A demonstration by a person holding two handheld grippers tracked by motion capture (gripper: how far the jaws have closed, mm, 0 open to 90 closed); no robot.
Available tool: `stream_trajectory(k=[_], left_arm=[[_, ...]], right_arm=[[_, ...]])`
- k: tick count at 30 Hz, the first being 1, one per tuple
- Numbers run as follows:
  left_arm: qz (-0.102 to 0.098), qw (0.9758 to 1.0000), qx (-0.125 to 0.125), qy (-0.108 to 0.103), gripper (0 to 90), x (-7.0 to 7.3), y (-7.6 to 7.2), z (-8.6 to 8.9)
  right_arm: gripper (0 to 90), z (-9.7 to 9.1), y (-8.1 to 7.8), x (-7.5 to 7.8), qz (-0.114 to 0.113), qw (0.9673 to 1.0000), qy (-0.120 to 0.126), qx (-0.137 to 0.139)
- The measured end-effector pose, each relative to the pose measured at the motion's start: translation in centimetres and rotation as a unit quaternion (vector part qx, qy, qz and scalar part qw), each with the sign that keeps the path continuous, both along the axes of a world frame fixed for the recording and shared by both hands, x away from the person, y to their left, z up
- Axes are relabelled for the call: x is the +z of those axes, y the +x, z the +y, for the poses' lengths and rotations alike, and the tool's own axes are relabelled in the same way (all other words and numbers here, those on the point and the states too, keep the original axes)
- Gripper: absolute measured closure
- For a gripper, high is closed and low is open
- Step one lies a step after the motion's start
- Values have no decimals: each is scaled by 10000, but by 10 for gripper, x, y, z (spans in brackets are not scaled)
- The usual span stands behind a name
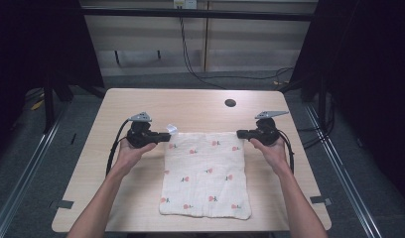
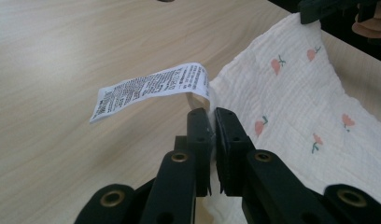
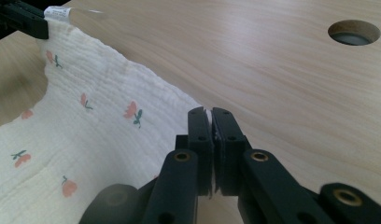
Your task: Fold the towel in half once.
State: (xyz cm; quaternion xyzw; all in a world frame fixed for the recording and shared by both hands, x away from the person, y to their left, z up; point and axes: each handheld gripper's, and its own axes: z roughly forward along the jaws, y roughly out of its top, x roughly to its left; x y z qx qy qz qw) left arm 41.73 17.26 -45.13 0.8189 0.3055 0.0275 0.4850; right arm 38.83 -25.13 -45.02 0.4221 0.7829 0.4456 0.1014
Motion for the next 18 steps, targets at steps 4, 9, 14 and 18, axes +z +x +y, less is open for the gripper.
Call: stream_trajectory(k=[4,9,14,18], left_arm=[[-37,10000,-6,-22,854,8,1,0],[-129,9999,19,-74,854,22,3,0],[-268,9996,39,-41,855,26,-4,-1],[-232,9997,-60,-33,855,22,-9,-1]], right_arm=[[868,0,1,4,-53,10000,26,-34],[869,-1,2,13,-122,9999,46,-67],[873,-5,1,22,-238,9996,106,-73],[873,-5,-3,19,-208,9997,115,-11]])
